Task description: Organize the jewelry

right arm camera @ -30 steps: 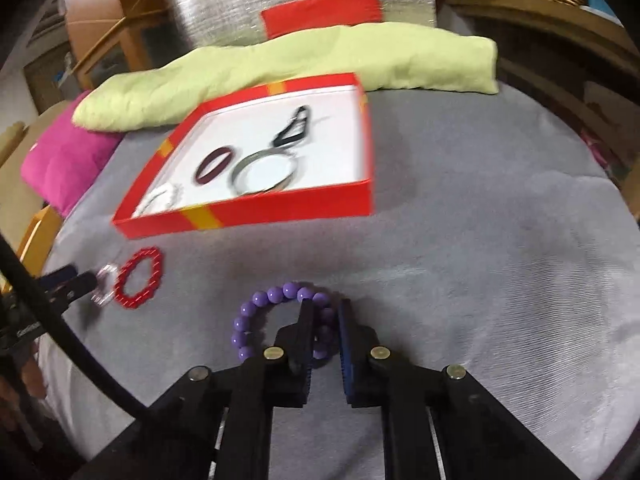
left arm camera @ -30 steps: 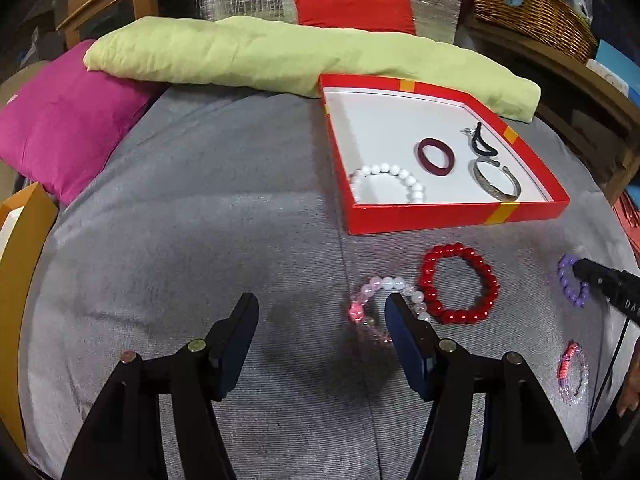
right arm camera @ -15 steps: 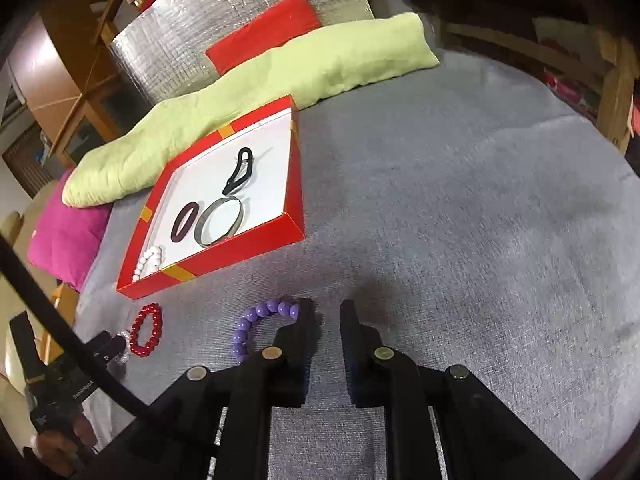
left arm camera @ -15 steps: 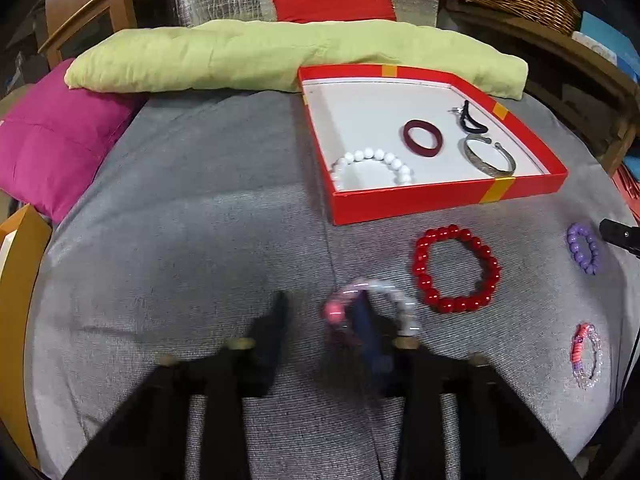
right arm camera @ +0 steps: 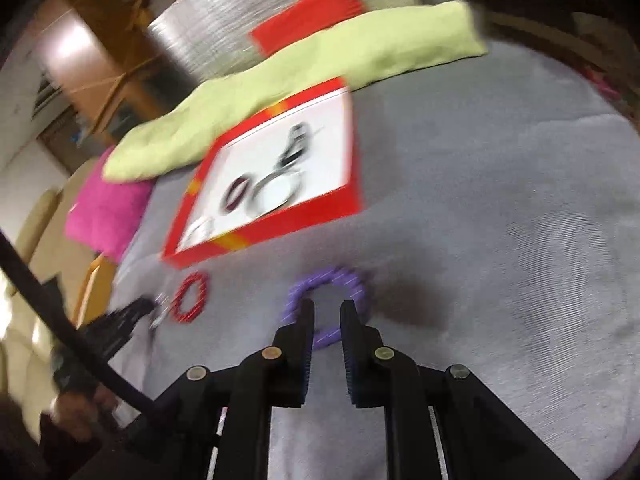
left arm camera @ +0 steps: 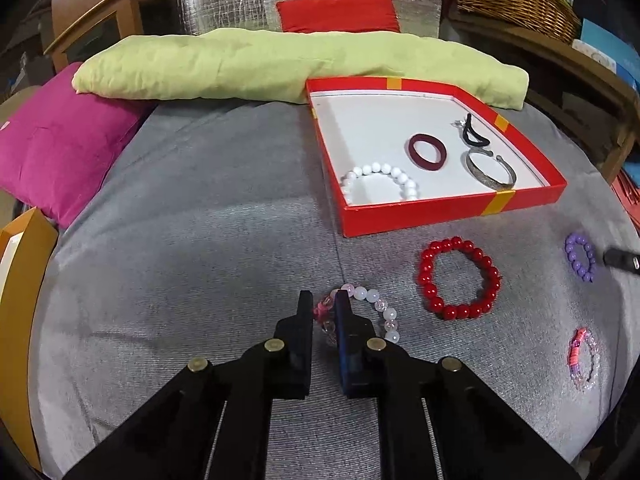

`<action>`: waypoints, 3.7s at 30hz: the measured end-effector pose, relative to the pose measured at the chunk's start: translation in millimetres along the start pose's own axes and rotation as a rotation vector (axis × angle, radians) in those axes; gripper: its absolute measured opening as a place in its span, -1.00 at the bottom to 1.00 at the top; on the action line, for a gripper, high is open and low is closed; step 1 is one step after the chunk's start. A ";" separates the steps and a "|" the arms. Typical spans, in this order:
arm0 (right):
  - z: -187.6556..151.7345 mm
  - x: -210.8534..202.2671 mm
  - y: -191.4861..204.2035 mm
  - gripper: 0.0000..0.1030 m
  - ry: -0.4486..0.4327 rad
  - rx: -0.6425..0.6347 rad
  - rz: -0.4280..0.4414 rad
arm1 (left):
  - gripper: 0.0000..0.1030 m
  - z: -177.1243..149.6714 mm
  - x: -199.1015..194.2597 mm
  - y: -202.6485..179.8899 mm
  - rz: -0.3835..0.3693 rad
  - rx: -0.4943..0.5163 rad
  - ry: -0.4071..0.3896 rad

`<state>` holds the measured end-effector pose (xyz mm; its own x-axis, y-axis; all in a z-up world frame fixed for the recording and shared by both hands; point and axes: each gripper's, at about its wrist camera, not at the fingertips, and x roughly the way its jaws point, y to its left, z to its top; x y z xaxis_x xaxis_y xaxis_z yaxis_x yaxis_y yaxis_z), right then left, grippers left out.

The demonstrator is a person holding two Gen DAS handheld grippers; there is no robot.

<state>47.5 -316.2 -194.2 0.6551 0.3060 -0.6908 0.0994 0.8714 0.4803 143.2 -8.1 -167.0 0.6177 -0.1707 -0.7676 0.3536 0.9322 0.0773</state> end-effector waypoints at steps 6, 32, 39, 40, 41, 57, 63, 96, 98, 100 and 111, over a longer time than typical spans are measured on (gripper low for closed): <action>-23.9 2.2 39.1 0.52 0.094 -0.218 0.087 | -0.79 0.4 -2.9 4.8 0.006 -0.023 -0.012; -38.7 10.8 67.3 -0.91 -0.019 -0.404 0.001 | -0.80 2.2 -25.8 -16.0 -0.067 0.024 -0.103; -38.1 19.2 66.2 -0.85 0.043 -0.403 -0.032 | -0.80 2.5 -27.1 -8.1 -0.070 -0.011 -0.099; -38.0 21.3 63.9 -0.83 0.054 -0.396 -0.043 | -0.80 2.4 -27.2 -8.3 -0.069 -0.009 -0.100; -39.3 23.2 61.8 -0.77 0.061 -0.390 -0.058 | -0.80 2.4 -26.9 -8.6 -0.069 -0.007 -0.099; -57.3 36.7 73.7 -0.83 0.041 -0.533 -0.144 | -0.16 -4.2 -6.5 -3.9 -0.102 -0.041 0.008; -50.6 32.0 67.3 -0.83 0.017 -0.484 -0.144 | 0.25 -5.8 -0.7 -17.3 -0.125 0.018 0.036; -30.2 14.7 63.4 -0.83 -0.088 -0.265 0.010 | -0.86 0.1 -24.9 -2.8 -0.108 -0.037 -0.075; -29.7 13.7 64.6 -0.83 -0.097 -0.259 0.020 | -0.86 0.7 -29.3 -4.9 -0.104 -0.026 -0.093; -28.4 12.4 65.2 -0.83 -0.109 -0.252 0.027 | -0.86 1.1 -32.8 -6.6 -0.111 -0.026 -0.101; -23.5 16.1 71.0 -0.83 -0.134 -0.217 0.048 | -0.86 -1.5 -41.7 -30.8 -0.129 0.043 -0.114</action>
<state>47.5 -240.4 -183.9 0.7498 0.3082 -0.5855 -0.0881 0.9235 0.3733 105.5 -29.2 -138.2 0.6401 -0.3258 -0.6958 0.4633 0.8861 0.0114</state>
